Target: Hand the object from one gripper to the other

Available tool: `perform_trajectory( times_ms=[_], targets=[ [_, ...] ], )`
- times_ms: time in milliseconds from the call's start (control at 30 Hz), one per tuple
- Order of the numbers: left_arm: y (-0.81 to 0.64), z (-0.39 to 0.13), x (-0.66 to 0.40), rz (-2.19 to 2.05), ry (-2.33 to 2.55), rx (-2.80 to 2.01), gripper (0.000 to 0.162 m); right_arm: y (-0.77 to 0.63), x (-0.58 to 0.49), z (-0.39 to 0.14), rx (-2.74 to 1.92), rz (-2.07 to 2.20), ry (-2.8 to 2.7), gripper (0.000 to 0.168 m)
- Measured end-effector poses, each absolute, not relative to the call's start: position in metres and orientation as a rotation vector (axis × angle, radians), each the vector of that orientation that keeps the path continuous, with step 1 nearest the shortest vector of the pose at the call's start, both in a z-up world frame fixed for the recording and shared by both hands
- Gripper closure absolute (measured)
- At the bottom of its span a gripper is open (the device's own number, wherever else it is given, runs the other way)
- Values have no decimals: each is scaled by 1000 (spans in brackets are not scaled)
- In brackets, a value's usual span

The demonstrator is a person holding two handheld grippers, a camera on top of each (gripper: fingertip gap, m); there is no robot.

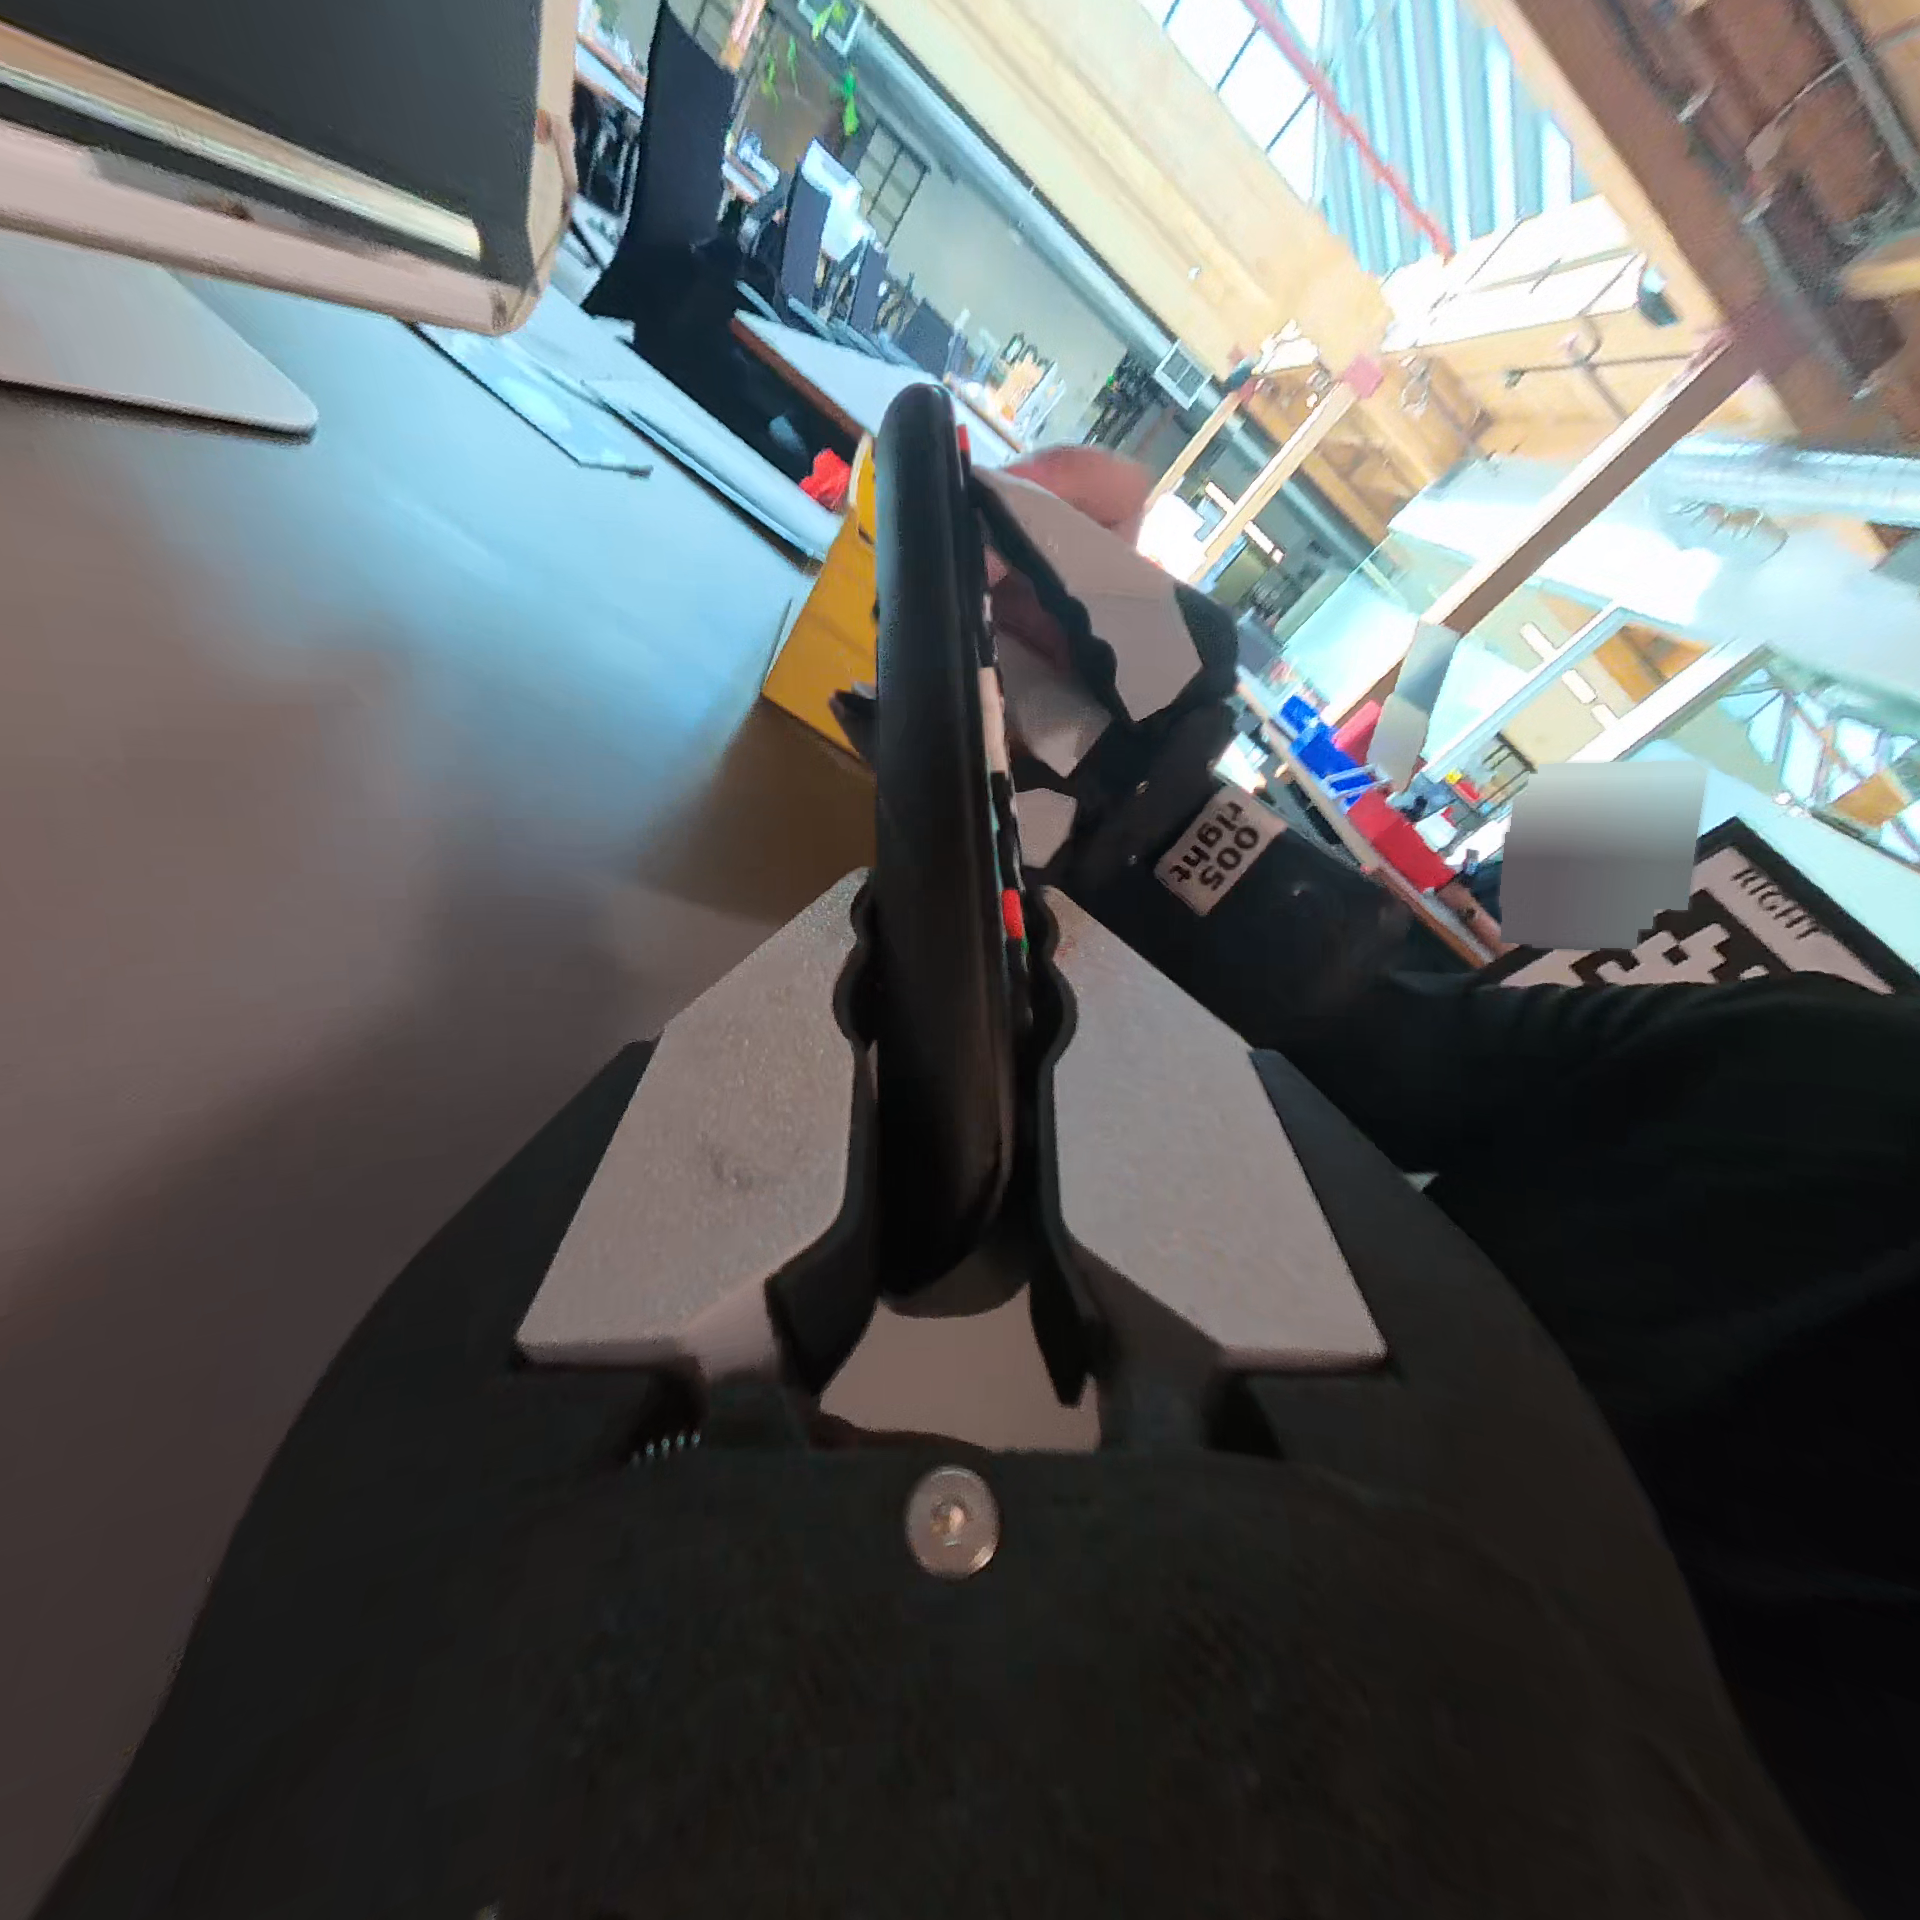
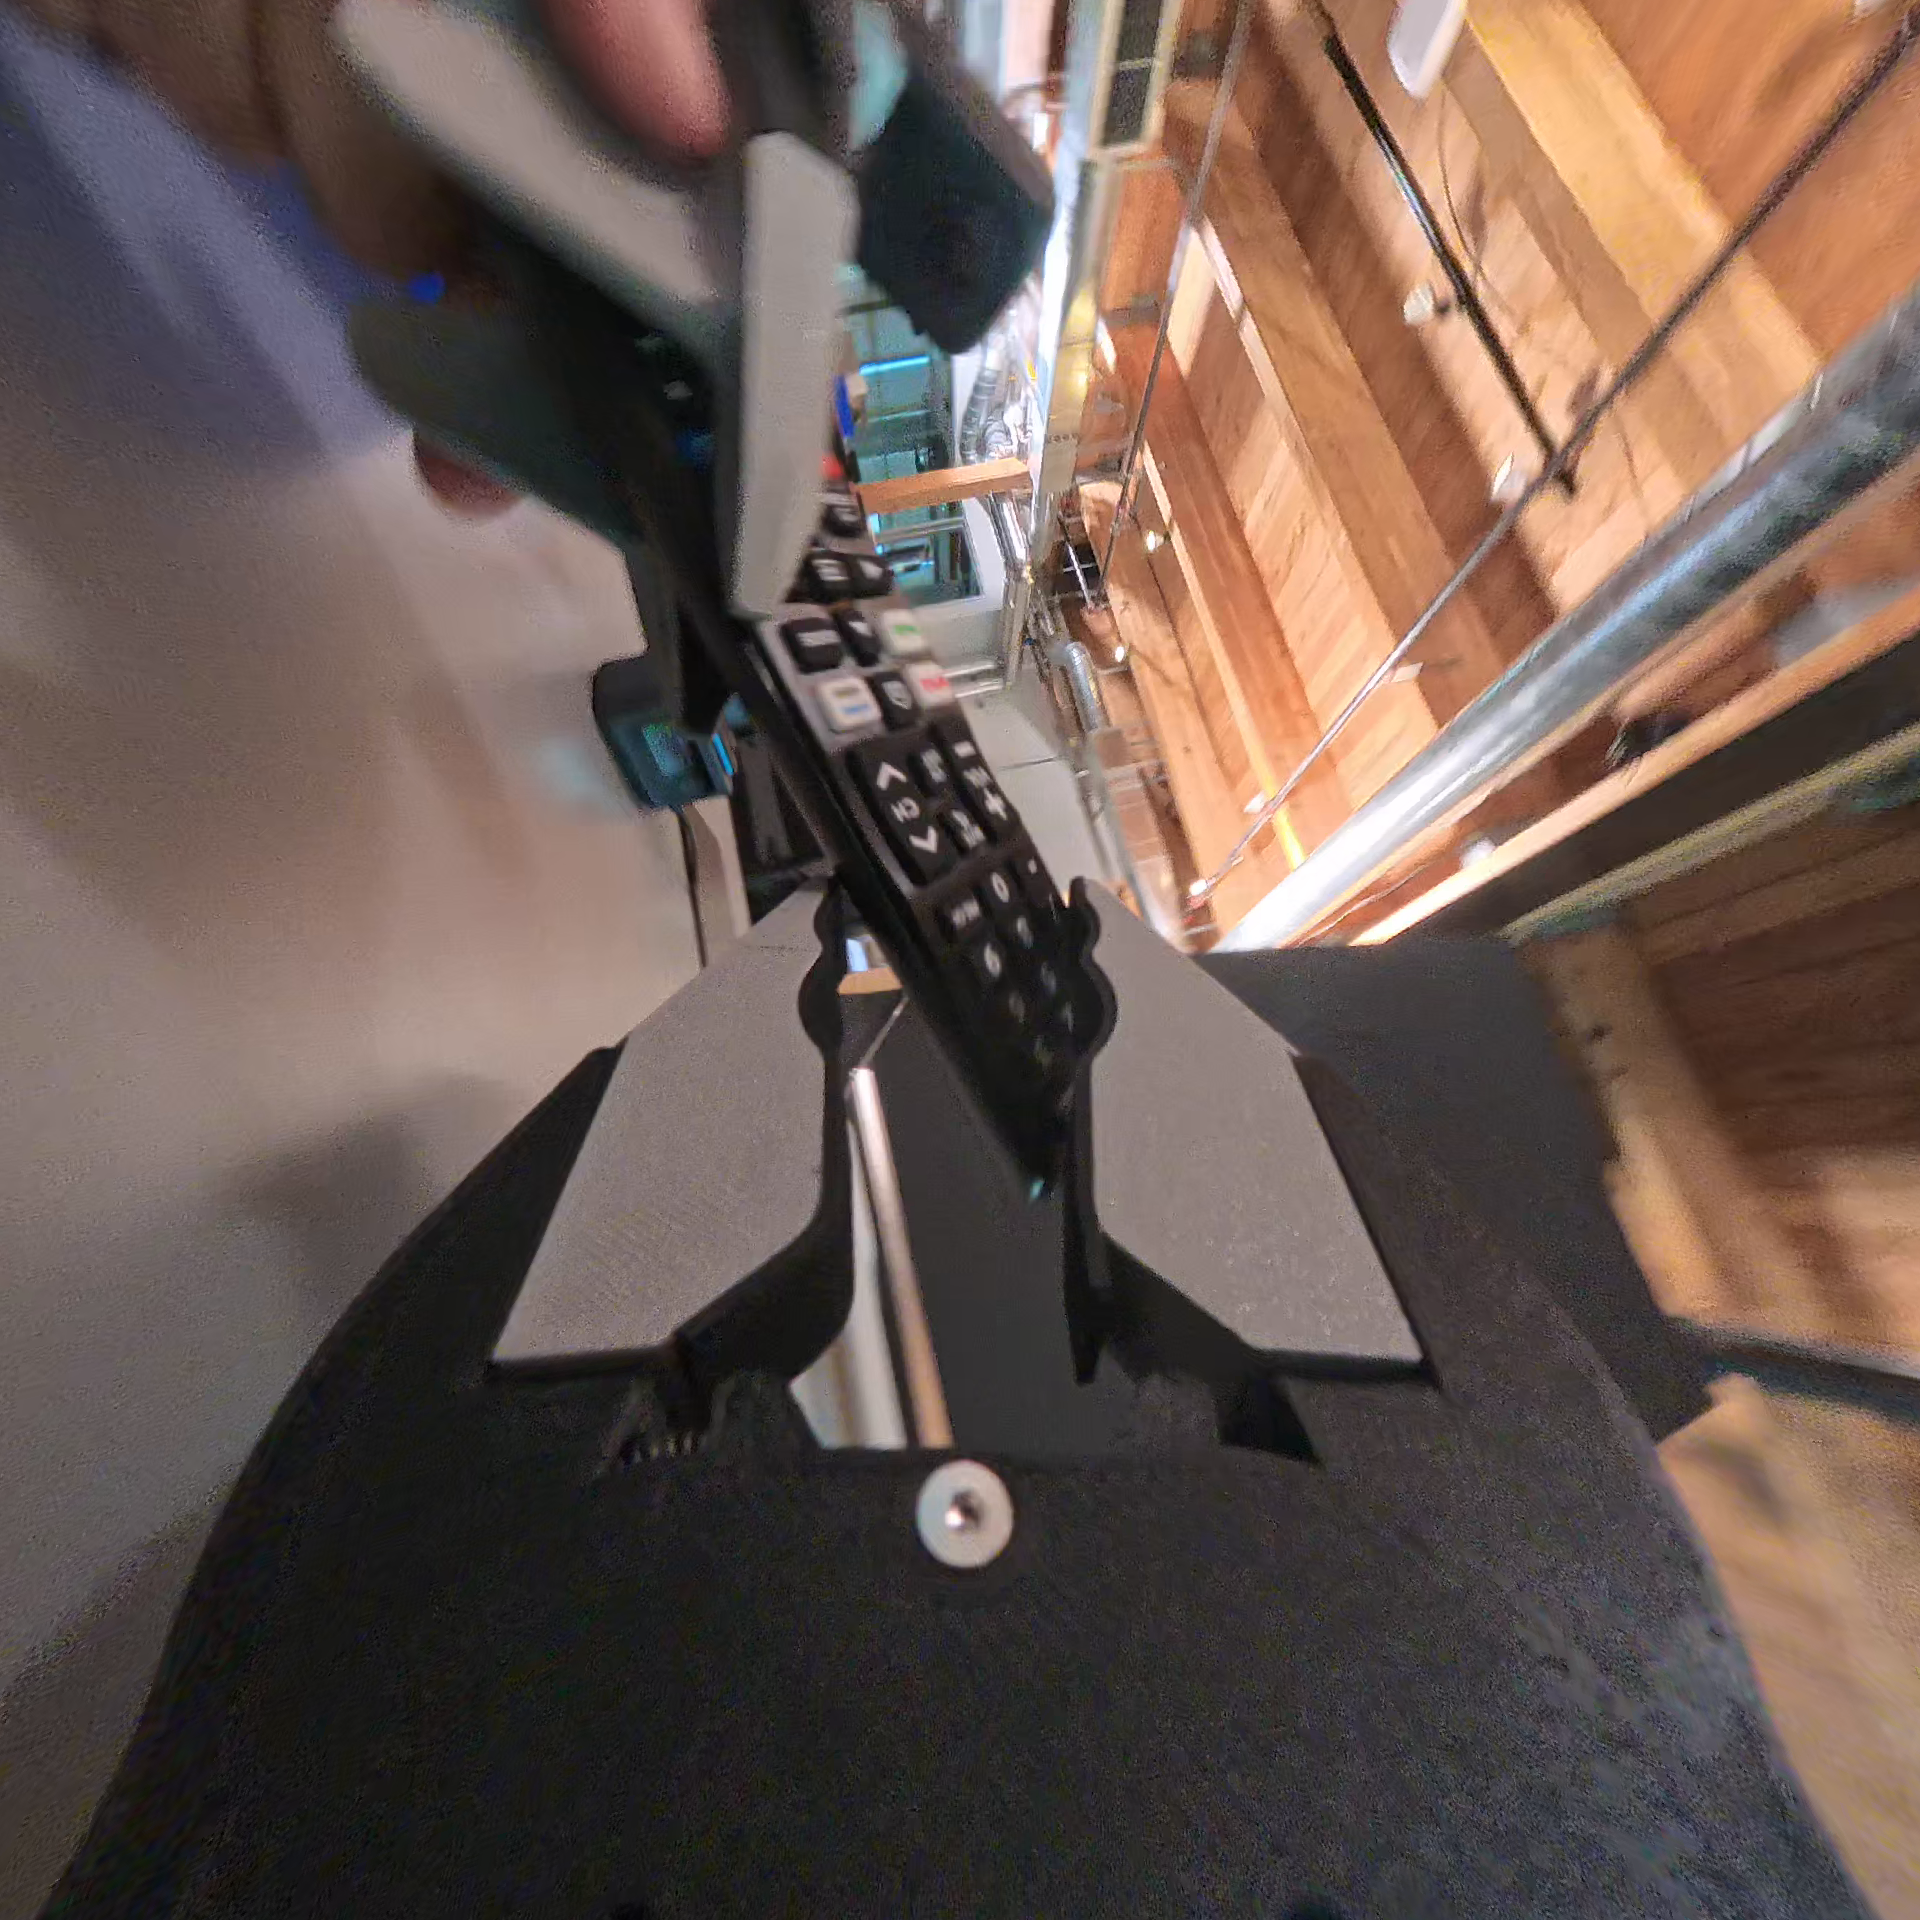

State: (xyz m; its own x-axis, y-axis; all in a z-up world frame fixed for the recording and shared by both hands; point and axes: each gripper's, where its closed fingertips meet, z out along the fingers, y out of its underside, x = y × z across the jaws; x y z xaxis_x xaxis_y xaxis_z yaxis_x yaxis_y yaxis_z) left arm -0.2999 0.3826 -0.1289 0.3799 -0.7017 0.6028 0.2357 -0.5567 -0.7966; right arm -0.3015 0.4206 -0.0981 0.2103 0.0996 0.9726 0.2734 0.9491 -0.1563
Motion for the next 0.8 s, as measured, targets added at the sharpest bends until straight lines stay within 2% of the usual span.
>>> perform_trajectory(
  times_ms=[200, 267, 367, 400, 467, 567, 600, 800],
  targets=[
    [385, -120, -301, -1315, 383, -1695, 138, 414, -299, -91, -493, 214, -1339, 121],
    [390, -114, -307, -1322, 330, -1659, 137, 416, -296, -85, -542, 281, -1306, 130],
    [396, -106, -325, -1293, 253, -1618, 138, 424, -291, -85, -689, 428, -1299, 161],
    [396, -101, -330, -1287, 238, -1593, 138, 427, -291, -88, -777, 513, -1298, 160],
    [395, -90, -335, -1245, 240, -1543, 138, 428, -294, -102, -985, 720, -1329, 121],
    [390, -83, -328, -1082, 358, -1504, 137, 407, -303, -122, -1275, 1159, -1420, 98],
    [389, -82, -324, -1039, 389, -1493, 137, 403, -304, -119, -1332, 1293, -1397, 93],
    [386, -86, -303, -938, 504, -1472, 137, 395, -299, -74, -1283, 1814, -1110, 96]
  ],
)
